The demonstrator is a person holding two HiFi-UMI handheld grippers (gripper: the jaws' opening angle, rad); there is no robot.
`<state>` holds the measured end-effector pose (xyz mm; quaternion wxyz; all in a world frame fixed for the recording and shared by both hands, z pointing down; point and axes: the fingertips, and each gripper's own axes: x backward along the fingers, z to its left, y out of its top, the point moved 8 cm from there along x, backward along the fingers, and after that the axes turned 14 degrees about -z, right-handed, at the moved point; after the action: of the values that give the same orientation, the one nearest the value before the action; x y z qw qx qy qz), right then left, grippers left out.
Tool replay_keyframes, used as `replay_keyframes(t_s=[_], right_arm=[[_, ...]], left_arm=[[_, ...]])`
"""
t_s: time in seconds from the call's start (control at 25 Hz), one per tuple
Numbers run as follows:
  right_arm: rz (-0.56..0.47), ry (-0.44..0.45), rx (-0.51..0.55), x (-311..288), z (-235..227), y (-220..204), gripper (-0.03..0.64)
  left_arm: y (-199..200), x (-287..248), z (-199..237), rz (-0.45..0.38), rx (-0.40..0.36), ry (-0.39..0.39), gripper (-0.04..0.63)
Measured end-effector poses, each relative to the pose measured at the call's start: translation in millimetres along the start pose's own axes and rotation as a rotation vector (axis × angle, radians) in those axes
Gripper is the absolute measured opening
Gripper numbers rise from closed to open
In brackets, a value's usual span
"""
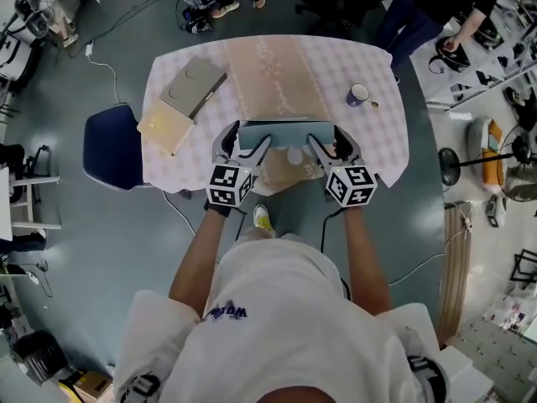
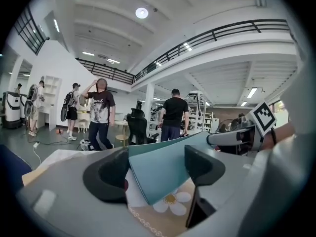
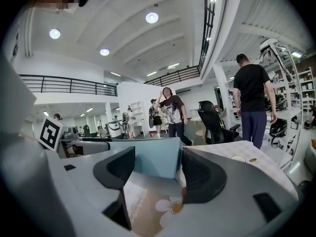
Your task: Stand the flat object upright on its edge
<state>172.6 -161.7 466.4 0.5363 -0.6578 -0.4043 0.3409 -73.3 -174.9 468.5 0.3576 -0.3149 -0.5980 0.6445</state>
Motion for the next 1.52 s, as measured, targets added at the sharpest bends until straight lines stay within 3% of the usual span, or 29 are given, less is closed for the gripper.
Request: replay_keyframes(t_s=[0.92,1.28,1.52], right_arm=[[0.007,-0.045,-0.081,-29,-29,3,0.304],[-0.034,-0.055,-0.108,-40,-37,3,0.307],[-0.045,-0.068,-0.183,-53,-47,3,0.324]], left_arm=[[7,-47,16,-0.031,-0.009,-0.018,0.345],[5,-60,24,-0.05,0.039,-0.007,0.345],[3,-73,34,-0.072,0.095,0.005,0.347]])
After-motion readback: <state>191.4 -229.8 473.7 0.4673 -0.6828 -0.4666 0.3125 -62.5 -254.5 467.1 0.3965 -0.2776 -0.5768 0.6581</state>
